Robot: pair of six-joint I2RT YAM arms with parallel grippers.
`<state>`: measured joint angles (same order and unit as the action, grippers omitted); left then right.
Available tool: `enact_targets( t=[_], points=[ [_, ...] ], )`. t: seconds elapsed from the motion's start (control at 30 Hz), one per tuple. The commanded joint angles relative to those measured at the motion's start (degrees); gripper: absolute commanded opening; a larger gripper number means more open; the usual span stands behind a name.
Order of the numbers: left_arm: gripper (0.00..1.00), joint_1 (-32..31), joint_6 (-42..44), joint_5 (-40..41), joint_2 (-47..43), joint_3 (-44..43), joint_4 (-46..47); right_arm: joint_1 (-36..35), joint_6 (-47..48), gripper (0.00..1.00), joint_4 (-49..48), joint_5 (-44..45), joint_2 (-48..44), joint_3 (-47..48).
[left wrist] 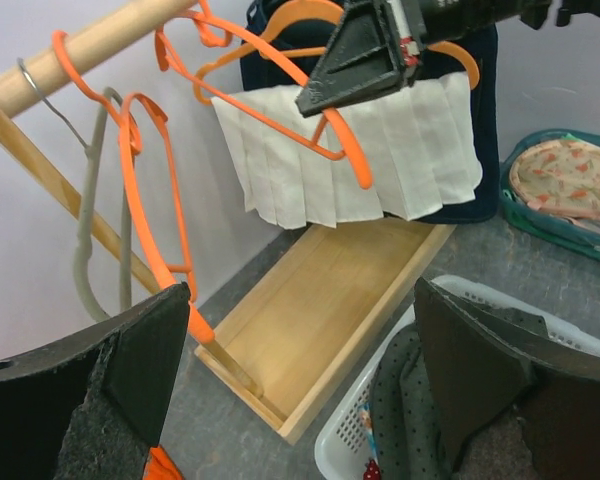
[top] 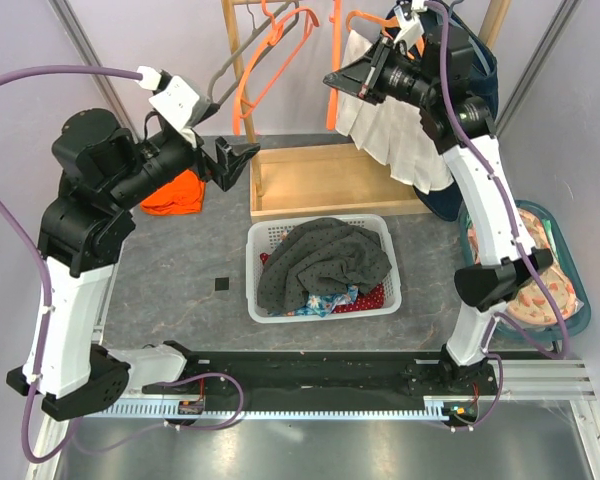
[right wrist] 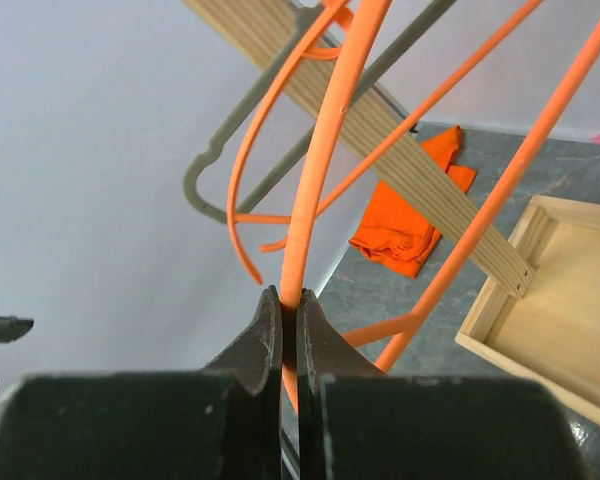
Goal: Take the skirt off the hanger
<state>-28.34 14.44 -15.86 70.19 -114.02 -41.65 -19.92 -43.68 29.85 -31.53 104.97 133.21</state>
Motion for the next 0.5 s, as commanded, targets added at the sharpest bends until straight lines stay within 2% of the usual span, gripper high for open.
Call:
enact_targets(
  t=[0.0,0.2,0.33,0.47],
  points=[
    [0.98,0.2,1.5,0.7,-1.0,2.1,0.5,0.7,-3.9,0.00,-7.7,-3.5,3.3,3.2],
    [0.99,0.1,0.8,0.2,-0.5,2.4,0.5,-0.4,-4.9,0.00,-11.0,-3.1,3.6,0.0],
    [0.99,0.2,0.0,-0.1,0.1,2.2,0.5,-3.4,-2.8,0.00,-10.5,-1.3,3.5,-2.2],
    [1.00,0.1,-0.5,-0.3,0.4,2.2,0.6,-6.2,-0.4,0.00,-7.6,1.6,5.0,-0.3]
  ],
)
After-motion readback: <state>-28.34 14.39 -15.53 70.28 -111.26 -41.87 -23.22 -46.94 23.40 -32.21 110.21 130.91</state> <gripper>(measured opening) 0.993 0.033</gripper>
